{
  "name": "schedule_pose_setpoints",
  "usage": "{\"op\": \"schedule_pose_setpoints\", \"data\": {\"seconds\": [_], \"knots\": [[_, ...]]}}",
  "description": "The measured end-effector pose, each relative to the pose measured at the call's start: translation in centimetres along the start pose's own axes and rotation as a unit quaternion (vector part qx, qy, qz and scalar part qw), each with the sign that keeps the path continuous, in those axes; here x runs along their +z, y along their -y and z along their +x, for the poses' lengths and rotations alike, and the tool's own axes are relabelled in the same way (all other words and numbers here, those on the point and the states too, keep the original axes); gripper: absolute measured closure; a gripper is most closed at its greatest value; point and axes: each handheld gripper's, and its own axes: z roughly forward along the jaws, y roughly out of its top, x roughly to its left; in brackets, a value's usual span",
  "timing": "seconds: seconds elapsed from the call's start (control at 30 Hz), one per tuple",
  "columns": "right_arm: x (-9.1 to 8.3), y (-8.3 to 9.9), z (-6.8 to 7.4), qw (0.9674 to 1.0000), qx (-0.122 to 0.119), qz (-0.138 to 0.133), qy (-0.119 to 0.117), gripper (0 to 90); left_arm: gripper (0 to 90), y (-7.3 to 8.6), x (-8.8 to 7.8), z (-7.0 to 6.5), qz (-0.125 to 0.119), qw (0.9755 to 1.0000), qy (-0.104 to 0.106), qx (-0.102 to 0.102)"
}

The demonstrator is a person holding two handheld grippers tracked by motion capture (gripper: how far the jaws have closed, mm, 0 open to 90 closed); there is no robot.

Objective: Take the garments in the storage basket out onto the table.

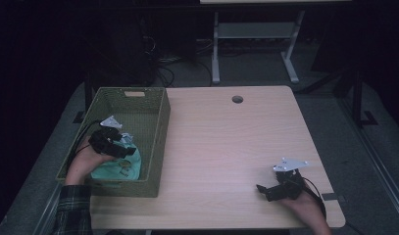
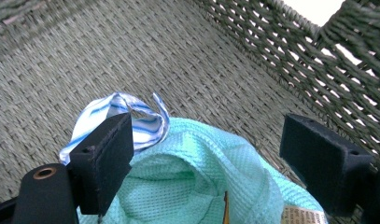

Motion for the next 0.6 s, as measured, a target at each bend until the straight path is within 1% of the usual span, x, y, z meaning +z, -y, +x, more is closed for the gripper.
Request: {"op": "schedule_pose_setpoints", "data": {"seconds": [0.07,0.17,0.33,0.43,0.5,0.57,0.6], "knots": [[0.0,0.0,0.0,1.0,0.0,0.0,0.0,0.3,17.4,0.08,0.18,0.05,0.007,1.0,0.001,-0.001],[0.0,0.0,0.0,1.0,0.0,0.0,0.0,0.3,20.6,0.22,0.47,0.13,0.016,0.9998,0.005,-0.007],[0.0,0.0,0.0,1.0,0.0,0.0,0.0,0.3,23.6,0.42,0.79,0.2,0.022,0.9997,0.005,-0.013],[0.0,0.0,0.0,1.0,0.0,0.0,0.0,0.3,27.1,0.51,0.86,0.31,0.026,0.9995,0.004,-0.017],[0.0,0.0,0.0,1.0,0.0,0.0,0.0,0.3,32.0,0.58,0.9,0.37,0.027,0.9994,0.008,-0.022],[0.0,0.0,0.0,1.0,0.0,0.0,0.0,0.3,36.6,0.62,0.94,0.41,0.035,0.9991,0.011,-0.023],[0.0,0.0,0.0,1.0,0.0,0.0,0.0,0.3,39.2,0.66,0.99,0.4,0.037,0.9989,0.012,-0.026]]}}
